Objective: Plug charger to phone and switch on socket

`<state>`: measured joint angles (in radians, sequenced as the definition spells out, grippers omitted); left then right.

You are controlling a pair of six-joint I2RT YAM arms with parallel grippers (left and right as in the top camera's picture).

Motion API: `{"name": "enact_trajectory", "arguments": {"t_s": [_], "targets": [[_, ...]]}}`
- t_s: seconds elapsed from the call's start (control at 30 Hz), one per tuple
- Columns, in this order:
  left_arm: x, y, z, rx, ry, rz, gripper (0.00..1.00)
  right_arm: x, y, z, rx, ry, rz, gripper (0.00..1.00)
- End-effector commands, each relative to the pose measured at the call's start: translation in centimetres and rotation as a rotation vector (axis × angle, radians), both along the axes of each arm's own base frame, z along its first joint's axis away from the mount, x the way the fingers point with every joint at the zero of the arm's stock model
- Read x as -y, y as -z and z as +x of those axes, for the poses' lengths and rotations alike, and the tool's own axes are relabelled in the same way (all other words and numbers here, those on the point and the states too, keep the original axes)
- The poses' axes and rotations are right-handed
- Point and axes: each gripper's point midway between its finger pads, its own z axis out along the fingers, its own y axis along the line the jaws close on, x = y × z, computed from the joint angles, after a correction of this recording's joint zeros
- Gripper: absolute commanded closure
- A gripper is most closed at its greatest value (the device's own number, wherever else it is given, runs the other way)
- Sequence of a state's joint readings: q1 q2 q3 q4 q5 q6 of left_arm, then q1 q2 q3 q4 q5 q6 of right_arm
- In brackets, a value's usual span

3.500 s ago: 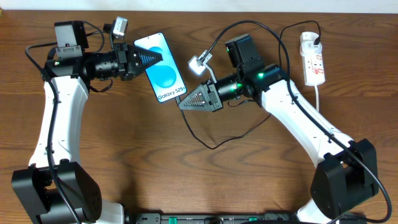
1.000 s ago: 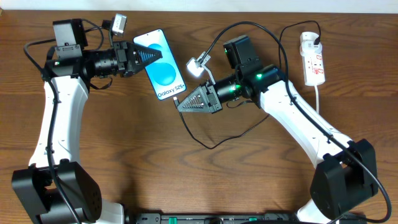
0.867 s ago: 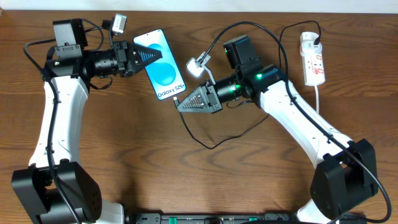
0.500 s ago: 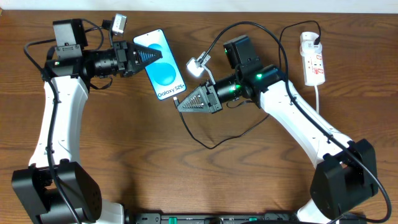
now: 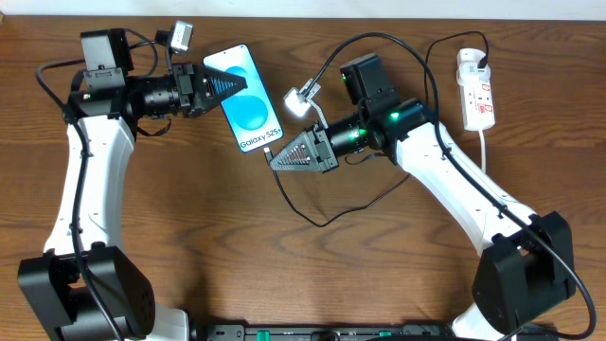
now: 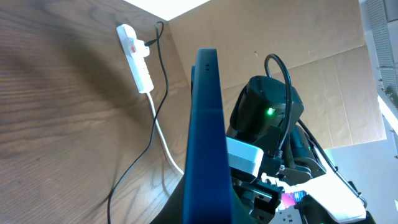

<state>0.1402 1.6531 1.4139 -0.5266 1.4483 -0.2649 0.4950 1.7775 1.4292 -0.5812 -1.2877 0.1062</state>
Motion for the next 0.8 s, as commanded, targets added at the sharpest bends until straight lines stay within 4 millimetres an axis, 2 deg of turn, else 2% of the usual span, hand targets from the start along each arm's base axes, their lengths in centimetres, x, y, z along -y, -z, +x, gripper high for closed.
{"name": "enact_trajectory", "arguments": {"t_s": [0.0, 0.77], "targets": [[0.19, -1.08, -0.37, 0.027, 0.020, -0.018, 0.93, -0.13, -0.01, -0.45, -0.017, -0.026, 0.022, 0.99], [0.19, -1.08, -0.37, 0.027, 0.021, -0.018, 0.93, -0.12, 0.62, -0.15, -0.048, 0.003, -0.018, 0.99]]}}
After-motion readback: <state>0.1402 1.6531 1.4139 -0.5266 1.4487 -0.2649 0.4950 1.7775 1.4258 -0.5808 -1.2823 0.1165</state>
